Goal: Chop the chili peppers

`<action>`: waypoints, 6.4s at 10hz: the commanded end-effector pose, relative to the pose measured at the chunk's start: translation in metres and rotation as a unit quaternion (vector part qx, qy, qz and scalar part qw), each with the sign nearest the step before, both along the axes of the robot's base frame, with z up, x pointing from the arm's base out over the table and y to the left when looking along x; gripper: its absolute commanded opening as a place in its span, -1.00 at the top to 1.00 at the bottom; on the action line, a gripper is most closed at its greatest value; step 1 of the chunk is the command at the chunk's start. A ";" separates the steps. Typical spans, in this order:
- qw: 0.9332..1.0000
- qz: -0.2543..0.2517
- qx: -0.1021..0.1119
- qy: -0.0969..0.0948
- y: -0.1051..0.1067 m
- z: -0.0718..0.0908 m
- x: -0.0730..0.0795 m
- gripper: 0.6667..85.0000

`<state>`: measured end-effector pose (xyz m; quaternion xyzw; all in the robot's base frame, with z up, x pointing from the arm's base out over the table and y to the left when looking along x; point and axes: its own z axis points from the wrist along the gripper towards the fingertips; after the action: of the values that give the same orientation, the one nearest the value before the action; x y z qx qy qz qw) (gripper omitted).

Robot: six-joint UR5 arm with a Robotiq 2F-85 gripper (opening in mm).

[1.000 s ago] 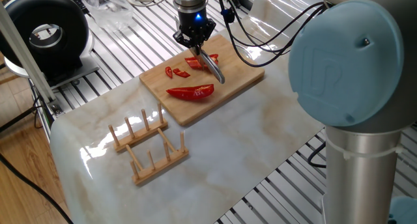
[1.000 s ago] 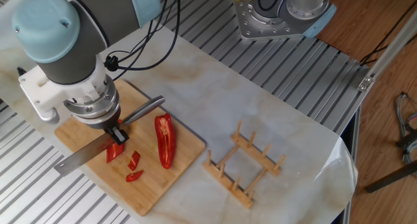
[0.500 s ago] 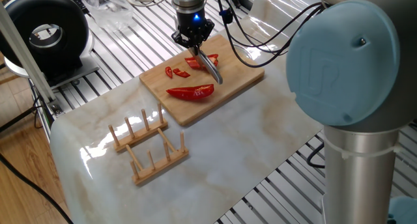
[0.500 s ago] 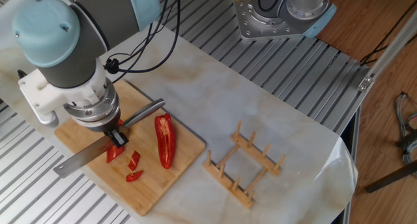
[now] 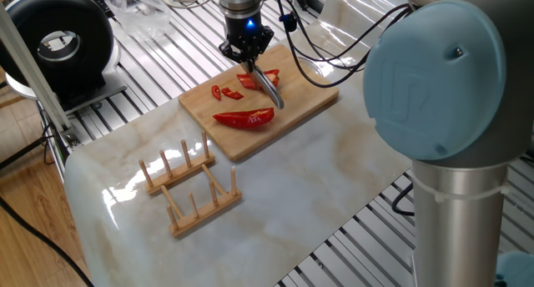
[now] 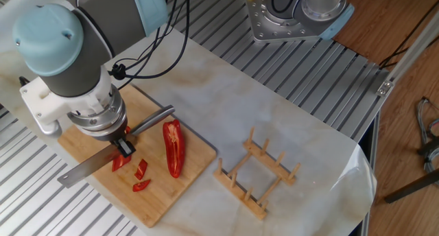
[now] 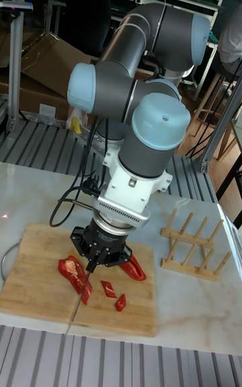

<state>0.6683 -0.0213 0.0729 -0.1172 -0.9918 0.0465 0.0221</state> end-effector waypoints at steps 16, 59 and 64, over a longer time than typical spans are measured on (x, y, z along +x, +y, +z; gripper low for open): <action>1.000 0.006 0.018 -0.003 0.006 -0.010 0.005 0.98; 0.998 0.059 0.034 0.003 0.025 -0.003 0.009 0.98; 0.998 0.064 0.028 0.000 0.020 -0.010 0.012 0.98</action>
<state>0.6785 -0.0021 0.0643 -0.0527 -0.9980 0.0238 0.0246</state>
